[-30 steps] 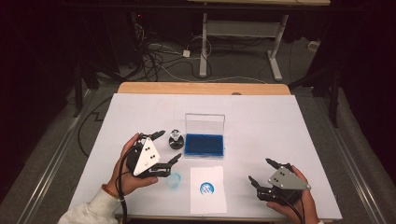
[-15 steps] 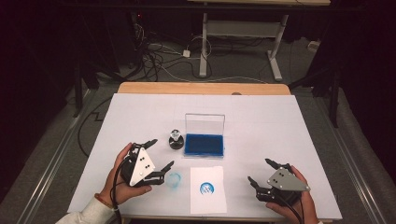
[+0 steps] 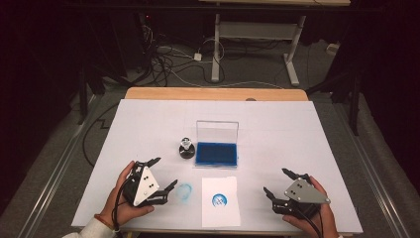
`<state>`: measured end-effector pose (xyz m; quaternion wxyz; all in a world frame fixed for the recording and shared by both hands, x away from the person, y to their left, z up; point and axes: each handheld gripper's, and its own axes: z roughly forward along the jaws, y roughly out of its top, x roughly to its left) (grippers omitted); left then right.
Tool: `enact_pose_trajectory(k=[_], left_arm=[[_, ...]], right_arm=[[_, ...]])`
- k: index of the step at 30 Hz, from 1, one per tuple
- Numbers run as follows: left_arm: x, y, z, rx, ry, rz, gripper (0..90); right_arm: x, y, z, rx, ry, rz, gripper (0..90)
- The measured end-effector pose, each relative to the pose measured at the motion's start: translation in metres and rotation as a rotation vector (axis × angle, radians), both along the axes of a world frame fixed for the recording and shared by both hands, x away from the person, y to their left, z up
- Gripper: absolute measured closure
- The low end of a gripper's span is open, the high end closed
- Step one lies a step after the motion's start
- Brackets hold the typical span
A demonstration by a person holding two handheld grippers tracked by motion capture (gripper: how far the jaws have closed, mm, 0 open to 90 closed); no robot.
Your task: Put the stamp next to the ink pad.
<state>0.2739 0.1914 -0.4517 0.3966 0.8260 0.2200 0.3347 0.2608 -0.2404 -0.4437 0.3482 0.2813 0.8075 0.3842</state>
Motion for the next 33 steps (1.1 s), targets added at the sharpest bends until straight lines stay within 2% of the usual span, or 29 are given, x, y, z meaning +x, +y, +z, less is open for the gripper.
enact_pose_trajectory(k=[3,6,9,14,19,24,31,33], left_arm=[[0.000,0.006,-0.007,-0.003,0.031,0.013,17.6],[-0.001,0.012,-0.014,0.017,0.048,0.027,17.6],[-0.001,0.019,-0.021,0.002,0.089,0.040,17.6],[-0.003,0.022,-0.030,0.045,0.128,0.054,17.6],[-0.003,0.021,-0.030,0.033,0.132,0.060,17.6],[-0.005,0.020,-0.031,0.042,0.131,0.066,17.6],[-0.007,0.021,-0.028,0.040,0.113,0.064,17.6],[-0.008,0.021,-0.028,0.025,0.114,0.064,17.6]], right_arm=[[0.001,-0.001,-0.002,-0.002,0.007,-0.009,21.8],[0.002,-0.002,-0.002,-0.002,0.006,-0.011,21.7],[0.002,-0.003,-0.002,-0.001,0.009,-0.019,21.7],[0.001,-0.005,-0.005,-0.009,0.019,-0.027,21.6],[0.001,-0.007,-0.005,-0.004,0.015,-0.028,21.4],[0.002,-0.008,-0.004,0.002,0.012,-0.031,21.3],[0.002,-0.007,-0.005,-0.014,0.011,-0.035,21.3],[0.001,-0.006,-0.005,-0.015,0.008,-0.038,21.3]])
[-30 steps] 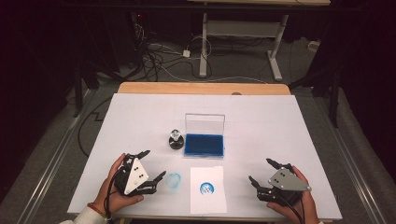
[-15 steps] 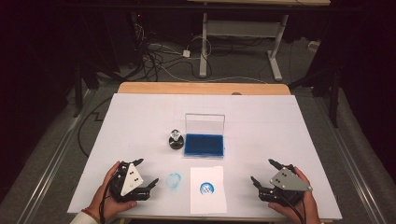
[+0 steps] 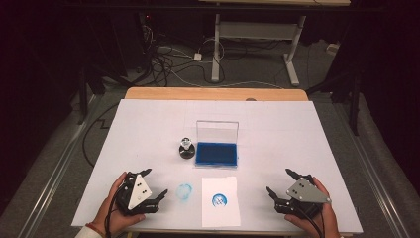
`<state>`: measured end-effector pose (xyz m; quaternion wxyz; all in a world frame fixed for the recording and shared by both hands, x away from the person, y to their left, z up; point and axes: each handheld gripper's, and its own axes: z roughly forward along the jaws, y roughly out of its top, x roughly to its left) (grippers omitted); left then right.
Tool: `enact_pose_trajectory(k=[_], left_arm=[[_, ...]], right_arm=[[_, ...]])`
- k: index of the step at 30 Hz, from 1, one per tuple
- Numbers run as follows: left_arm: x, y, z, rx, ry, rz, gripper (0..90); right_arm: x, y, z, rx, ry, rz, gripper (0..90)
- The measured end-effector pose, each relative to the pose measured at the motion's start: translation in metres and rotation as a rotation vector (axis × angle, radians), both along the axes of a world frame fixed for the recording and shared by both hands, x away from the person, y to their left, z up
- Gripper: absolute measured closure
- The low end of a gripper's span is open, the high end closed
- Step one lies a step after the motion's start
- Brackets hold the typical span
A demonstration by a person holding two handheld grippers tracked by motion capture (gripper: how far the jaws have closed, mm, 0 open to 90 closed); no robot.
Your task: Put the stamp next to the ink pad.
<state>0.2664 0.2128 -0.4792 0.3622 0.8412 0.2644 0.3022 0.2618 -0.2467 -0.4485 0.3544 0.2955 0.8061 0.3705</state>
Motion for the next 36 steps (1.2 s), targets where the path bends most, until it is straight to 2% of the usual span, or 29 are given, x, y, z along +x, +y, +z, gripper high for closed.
enact_pose_trajectory(k=[7,19,26,32,36], left_arm=[[0.0014,0.0006,0.0003,0.010,-0.002,0.001,17.6],[0.0032,0.0041,0.0038,-0.012,-0.019,0.020,17.6],[0.0058,0.0056,0.0042,-0.027,-0.015,0.032,17.6],[0.0031,0.0029,0.0080,-0.029,-0.039,0.027,17.6],[0.0057,0.0007,0.0072,-0.031,-0.035,0.027,17.6]], right_arm=[[0.0017,0.0020,-0.0007,-0.007,0.005,0.003,21.3],[0.0046,0.0035,-0.0013,0.000,0.014,0.008,21.3],[0.0072,0.0032,-0.0026,-0.001,0.020,0.006,21.3],[0.0026,0.0012,-0.0029,-0.001,0.019,0.003,21.3],[0.0008,-0.0027,-0.0019,0.003,0.012,-0.006,21.3]])
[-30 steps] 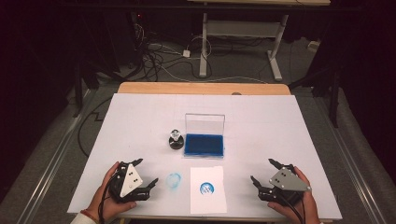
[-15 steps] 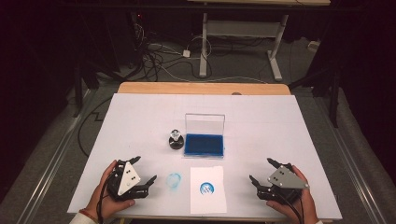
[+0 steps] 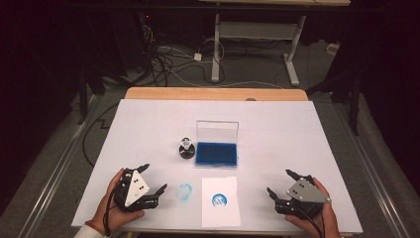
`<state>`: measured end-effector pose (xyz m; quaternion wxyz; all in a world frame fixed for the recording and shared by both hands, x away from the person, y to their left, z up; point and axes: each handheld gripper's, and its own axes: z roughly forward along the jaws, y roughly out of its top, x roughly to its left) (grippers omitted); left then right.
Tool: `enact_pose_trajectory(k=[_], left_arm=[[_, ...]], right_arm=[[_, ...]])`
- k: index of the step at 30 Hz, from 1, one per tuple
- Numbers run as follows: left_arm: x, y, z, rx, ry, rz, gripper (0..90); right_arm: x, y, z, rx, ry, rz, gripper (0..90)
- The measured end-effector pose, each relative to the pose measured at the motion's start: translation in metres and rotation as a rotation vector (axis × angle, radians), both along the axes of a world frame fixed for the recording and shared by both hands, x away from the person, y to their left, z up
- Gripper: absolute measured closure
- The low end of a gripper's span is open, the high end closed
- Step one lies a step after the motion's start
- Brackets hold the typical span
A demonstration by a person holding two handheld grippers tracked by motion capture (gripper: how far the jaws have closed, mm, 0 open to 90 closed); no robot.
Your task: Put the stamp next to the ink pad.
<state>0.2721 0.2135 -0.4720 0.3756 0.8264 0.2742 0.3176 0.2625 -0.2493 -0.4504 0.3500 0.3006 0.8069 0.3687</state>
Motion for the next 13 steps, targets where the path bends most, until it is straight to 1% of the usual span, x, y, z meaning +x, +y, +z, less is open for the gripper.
enact_pose_trajectory(k=[2,5,8,13], left_arm=[[0.0004,0.0005,-0.0011,0.009,0.006,-0.005,17.7],[0.0011,0.0028,-0.0012,0.001,0.008,-0.009,17.6],[0.0027,0.0039,-0.0010,0.001,0.012,0.002,17.6],[0.0041,0.0024,-0.0009,0.004,0.012,0.007,17.6]], right_arm=[[0.0006,-0.0007,0.0005,0.006,0.002,-0.006,21.3],[0.0018,0.0017,-0.0004,0.000,0.005,0.000,21.3],[0.0026,0.0028,-0.0020,-0.010,0.012,0.005,21.3],[0.0038,0.0000,-0.0028,0.004,0.018,-0.002,21.3]])
